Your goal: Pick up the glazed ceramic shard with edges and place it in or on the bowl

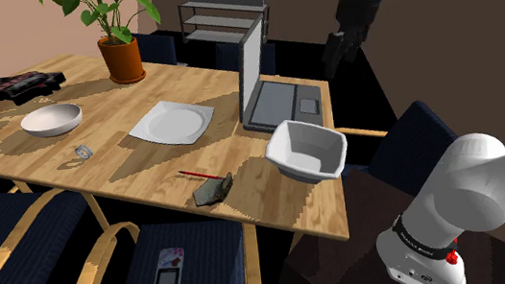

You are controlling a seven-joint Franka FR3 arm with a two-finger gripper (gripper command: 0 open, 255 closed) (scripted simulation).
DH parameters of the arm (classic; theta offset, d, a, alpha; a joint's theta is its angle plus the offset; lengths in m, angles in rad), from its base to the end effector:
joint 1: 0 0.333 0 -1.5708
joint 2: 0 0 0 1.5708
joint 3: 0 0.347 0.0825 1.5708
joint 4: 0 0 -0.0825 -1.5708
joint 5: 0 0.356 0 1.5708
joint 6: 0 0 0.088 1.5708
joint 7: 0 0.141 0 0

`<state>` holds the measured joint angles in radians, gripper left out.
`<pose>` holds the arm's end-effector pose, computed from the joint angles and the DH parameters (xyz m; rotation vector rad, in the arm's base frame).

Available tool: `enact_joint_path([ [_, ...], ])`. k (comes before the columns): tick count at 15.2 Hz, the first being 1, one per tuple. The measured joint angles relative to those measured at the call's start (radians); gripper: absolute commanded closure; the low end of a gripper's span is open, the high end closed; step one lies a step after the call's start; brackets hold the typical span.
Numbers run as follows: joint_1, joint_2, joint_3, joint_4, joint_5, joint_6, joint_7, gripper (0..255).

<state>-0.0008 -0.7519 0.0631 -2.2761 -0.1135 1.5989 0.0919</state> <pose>0.2734 0.0086 0.6088 2.9870 -0.0687 0.1261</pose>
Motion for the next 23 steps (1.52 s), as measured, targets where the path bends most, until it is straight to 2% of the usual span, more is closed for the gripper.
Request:
enact_joint_path([
  [3,-0.004,0.001,0.021,-0.024,0.021,0.020,0.053,0],
  [12,-0.036,0.086,0.169,-0.168,0.166,0.228,0.430,0],
  [17,-0.053,0.193,0.268,-0.199,0.239,0.371,0.650,0],
  [23,-0.095,0.394,0.381,-0.169,0.273,0.556,0.910,0],
])
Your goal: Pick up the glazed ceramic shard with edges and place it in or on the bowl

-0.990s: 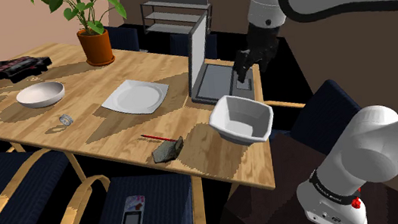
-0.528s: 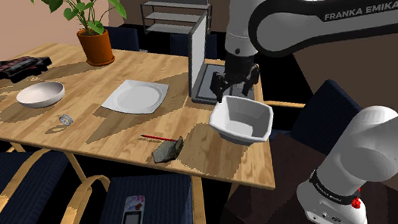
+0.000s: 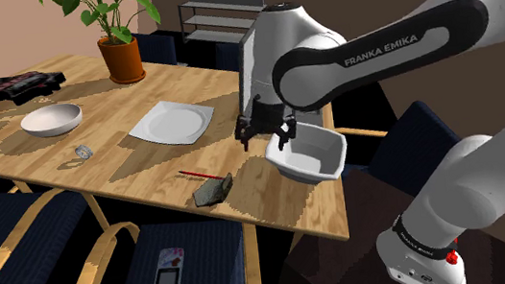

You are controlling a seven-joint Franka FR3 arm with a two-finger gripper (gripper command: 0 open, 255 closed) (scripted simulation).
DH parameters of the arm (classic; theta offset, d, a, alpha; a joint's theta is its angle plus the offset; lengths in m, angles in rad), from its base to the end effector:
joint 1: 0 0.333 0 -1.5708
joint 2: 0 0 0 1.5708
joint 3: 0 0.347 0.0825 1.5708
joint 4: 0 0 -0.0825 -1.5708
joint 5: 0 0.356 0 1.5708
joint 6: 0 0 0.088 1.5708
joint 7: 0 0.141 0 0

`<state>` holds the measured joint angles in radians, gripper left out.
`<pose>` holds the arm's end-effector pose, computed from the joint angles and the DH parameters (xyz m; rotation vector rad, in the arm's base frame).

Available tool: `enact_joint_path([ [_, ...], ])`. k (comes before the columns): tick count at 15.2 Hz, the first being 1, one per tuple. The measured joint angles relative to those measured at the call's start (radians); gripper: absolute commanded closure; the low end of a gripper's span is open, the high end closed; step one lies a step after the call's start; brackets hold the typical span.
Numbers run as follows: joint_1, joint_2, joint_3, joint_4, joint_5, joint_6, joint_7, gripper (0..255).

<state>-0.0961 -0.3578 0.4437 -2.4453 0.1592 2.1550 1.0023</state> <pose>0.3779 0.1541 0.4329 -2.9039 1.1633 -0.0671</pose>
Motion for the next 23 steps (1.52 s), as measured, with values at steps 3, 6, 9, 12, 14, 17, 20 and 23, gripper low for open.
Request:
enact_joint_path([
  [3,-0.025,0.118,0.051,0.036,-0.015,0.090,0.139,0],
  [6,-0.045,0.242,0.092,0.079,-0.057,0.174,0.289,0],
  [9,-0.051,0.367,0.113,0.131,-0.122,0.247,0.444,0],
  [12,-0.049,0.419,0.111,0.138,-0.157,0.290,0.496,0],
  [14,-0.046,0.449,0.107,0.136,-0.180,0.318,0.513,0],
  [17,-0.042,0.479,0.102,0.124,-0.206,0.357,0.533,0],
  [20,-0.039,0.492,0.100,0.127,-0.217,0.364,0.541,0],
  [23,-0.039,0.494,0.099,0.128,-0.219,0.365,0.542,0],
])
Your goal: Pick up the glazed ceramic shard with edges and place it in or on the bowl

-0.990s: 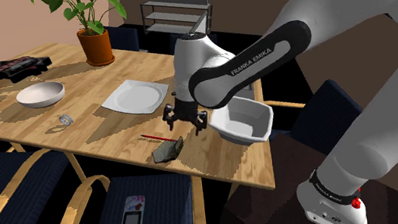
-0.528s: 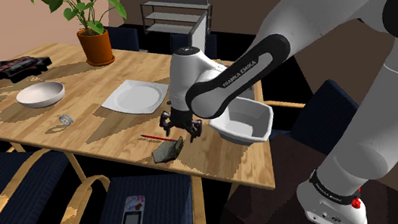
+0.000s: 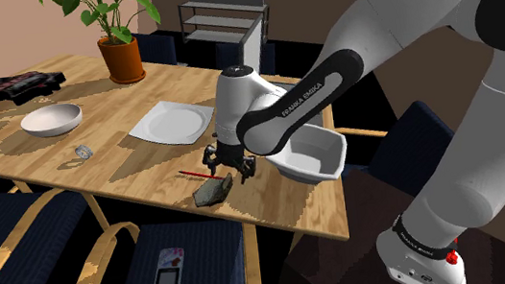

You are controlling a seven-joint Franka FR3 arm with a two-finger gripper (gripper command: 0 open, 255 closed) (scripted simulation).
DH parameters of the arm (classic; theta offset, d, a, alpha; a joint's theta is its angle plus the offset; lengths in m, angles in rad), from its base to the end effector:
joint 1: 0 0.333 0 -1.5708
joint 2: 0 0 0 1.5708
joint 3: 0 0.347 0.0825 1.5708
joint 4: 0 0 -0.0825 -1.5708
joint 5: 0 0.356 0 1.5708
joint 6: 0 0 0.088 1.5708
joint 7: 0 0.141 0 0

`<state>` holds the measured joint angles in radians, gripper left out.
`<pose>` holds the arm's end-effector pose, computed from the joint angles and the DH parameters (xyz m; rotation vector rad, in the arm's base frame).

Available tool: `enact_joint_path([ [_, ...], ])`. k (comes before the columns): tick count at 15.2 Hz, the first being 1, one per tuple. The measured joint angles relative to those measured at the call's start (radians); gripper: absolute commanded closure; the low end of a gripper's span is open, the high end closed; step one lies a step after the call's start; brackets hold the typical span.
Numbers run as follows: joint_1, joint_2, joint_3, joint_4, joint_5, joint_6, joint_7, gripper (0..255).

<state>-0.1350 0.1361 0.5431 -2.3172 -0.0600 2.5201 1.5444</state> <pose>0.4746 0.2033 0.3183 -2.6034 1.5893 -0.0335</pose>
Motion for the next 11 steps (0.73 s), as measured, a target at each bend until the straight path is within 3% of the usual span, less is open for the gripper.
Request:
enact_joint_path([
  [1,0.000,0.000,0.000,0.000,0.000,0.000,0.000,255],
  [11,0.000,0.000,0.000,0.000,0.000,0.000,0.000,255],
])
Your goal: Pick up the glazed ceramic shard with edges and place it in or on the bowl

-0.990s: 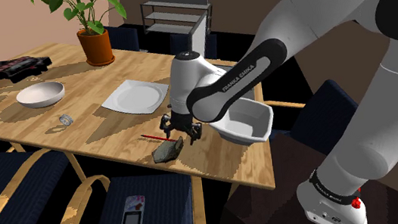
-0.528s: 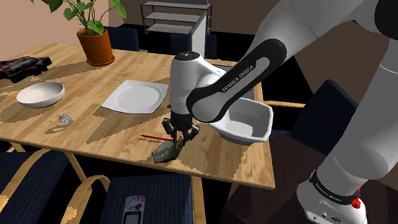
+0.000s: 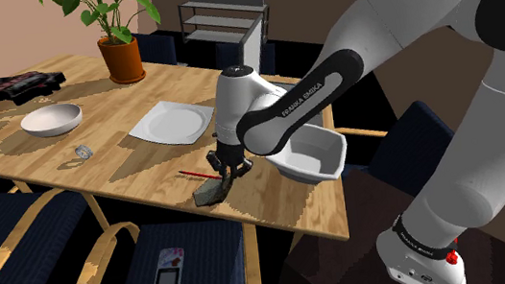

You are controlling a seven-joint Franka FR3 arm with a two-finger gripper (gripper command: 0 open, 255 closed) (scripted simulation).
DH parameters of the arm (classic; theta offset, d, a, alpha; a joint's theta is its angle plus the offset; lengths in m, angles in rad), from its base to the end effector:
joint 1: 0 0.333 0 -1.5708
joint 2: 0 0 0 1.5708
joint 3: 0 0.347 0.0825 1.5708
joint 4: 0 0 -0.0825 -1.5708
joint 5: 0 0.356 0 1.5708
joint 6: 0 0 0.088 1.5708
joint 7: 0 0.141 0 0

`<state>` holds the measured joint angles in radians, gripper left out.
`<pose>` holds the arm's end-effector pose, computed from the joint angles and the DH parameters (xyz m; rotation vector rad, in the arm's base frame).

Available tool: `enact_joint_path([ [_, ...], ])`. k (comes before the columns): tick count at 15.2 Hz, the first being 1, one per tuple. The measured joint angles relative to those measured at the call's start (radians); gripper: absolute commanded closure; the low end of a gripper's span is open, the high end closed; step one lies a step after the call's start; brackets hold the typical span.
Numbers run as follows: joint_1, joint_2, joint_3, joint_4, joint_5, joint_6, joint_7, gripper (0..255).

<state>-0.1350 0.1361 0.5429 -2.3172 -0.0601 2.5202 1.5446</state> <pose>0.4746 0.2032 0.3183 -2.6031 1.5897 -0.0336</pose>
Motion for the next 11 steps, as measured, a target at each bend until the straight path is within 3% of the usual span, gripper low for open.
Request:
enact_joint_path([
  [11,-0.012,-0.105,0.015,0.041,0.086,-0.130,-0.057,255],
])
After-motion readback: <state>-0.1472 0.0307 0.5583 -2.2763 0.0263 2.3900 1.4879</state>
